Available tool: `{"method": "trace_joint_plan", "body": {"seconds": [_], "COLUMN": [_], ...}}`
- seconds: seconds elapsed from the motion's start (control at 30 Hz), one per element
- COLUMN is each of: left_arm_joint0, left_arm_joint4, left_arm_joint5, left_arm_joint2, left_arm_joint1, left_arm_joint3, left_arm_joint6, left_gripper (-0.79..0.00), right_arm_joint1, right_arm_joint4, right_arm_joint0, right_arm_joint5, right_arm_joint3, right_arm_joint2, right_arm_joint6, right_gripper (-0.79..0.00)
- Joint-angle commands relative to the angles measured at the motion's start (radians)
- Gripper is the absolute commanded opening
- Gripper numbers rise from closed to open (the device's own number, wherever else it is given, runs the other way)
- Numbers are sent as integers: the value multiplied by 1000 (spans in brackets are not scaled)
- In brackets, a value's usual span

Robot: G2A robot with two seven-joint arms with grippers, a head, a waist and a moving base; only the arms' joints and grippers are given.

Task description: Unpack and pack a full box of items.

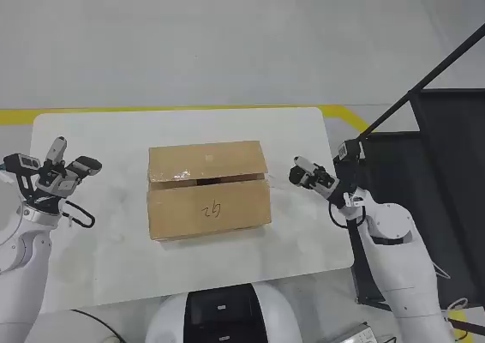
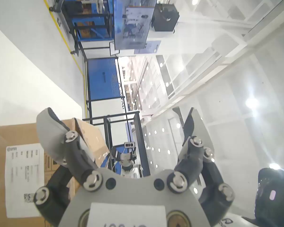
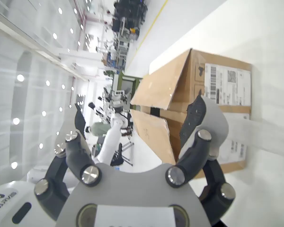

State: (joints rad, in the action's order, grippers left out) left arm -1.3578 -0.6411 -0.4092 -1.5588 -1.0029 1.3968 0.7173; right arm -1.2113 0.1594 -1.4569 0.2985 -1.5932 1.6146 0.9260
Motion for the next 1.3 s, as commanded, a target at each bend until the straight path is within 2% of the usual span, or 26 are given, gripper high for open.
{"method": "trace_joint_plan", "body": {"seconds": [0.0,0.1,0.17,0.2,0.67,0.73,0.83,1.03,1.27], "left_arm_joint0": [14,40,53,53,50,48,40,33,40], "left_arm_joint4": [10,-23,-48,-48,-46,-68,-99,-80,-75], "left_arm_joint5": [14,7,24,24,32,60,90,86,109], "left_arm_joint2": [-3,-2,1,1,3,11,11,3,-4], "left_arm_joint1": [4,4,6,6,5,2,2,3,6], "left_arm_joint3": [-10,-29,-41,-41,-36,-23,-9,-19,-28], "left_arm_joint6": [82,164,235,235,220,212,259,259,330], "left_gripper": [0,0,0,0,0,0,0,0,0], "right_arm_joint1": [12,23,32,35,35,39,43,43,45], "right_arm_joint4": [-44,26,19,18,56,22,-19,-62,-117], "right_arm_joint0": [10,27,43,50,59,82,121,208,276], "right_arm_joint5": [13,47,55,55,66,74,83,96,102], "right_arm_joint3": [-4,-3,-3,-2,-1,9,25,114,153], "right_arm_joint2": [8,9,11,9,-7,-21,-57,-135,-211], "right_arm_joint6": [123,284,357,379,362,371,392,372,373], "right_gripper": [0,0,0,0,0,0,0,0,0]}}
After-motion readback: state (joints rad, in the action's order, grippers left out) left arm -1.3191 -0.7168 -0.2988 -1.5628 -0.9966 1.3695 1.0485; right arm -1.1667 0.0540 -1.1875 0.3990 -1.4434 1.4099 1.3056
